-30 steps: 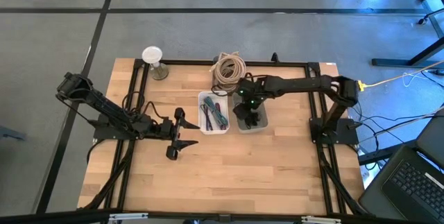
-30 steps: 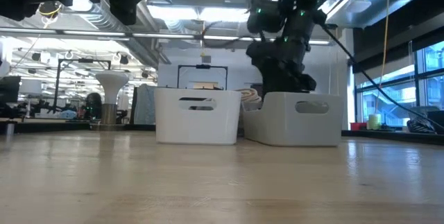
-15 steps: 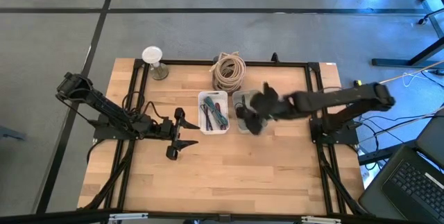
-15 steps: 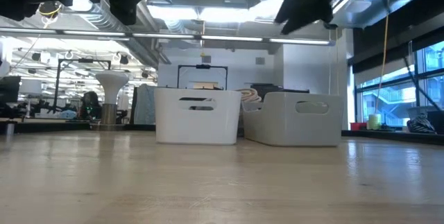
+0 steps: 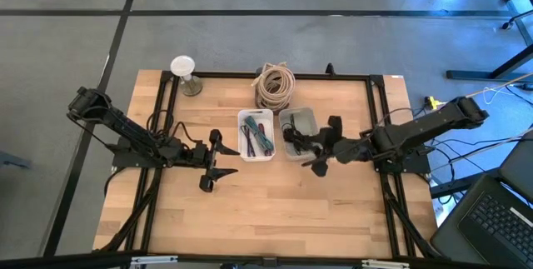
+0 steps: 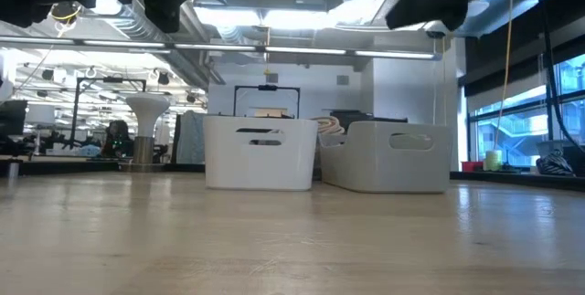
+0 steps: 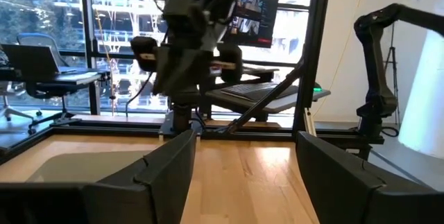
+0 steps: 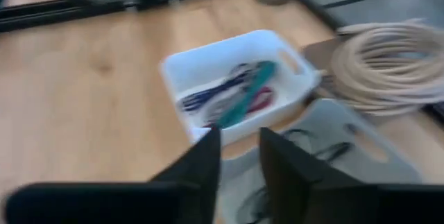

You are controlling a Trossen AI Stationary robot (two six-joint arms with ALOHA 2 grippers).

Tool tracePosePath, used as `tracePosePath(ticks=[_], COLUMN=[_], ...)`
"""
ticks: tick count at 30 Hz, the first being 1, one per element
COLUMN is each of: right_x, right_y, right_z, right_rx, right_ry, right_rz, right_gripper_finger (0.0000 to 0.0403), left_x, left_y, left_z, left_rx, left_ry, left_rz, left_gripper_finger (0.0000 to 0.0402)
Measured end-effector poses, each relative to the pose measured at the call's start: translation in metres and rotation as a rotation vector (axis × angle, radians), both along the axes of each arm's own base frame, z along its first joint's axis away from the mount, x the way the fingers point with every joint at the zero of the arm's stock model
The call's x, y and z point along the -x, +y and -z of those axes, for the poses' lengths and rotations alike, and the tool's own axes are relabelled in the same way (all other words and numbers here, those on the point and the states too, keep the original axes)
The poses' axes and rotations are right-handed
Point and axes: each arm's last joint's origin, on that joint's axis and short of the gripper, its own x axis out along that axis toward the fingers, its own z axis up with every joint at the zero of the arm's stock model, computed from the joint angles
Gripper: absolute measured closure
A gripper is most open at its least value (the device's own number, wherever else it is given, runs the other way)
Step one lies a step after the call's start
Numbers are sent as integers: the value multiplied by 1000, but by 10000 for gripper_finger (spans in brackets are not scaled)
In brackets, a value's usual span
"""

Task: Pick & Place USB Port
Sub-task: Return to Home Position

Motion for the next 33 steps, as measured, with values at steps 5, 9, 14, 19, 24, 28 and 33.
tracePosePath(ticks=[5,9,14,19,24,28,33], right_x=[17,45,78,100,113,121,132], right_y=[-14,-23,-41,-55,-62,-64,-63], right_z=[13,35,62,79,88,97,98], right_rx=[8,-11,-37,-46,-12,33,44], right_ry=[-94,-290,-477,-547,-614,-610,-609], right_rz=[21,-55,-59,-90,-112,-173,-246], right_gripper_finger=[392,398,400,401,402,402,402], left_x=[0,0,0,0,0,0,0], left_y=[0,0,0,0,0,0,0], left_z=[0,0,0,0,0,0,0], left_rx=[0,0,0,0,0,0,0], left_ry=[0,0,0,0,0,0,0], left_rz=[0,0,0,0,0,0,0], left_gripper_finger=[158,160,161,161,158,158,158])
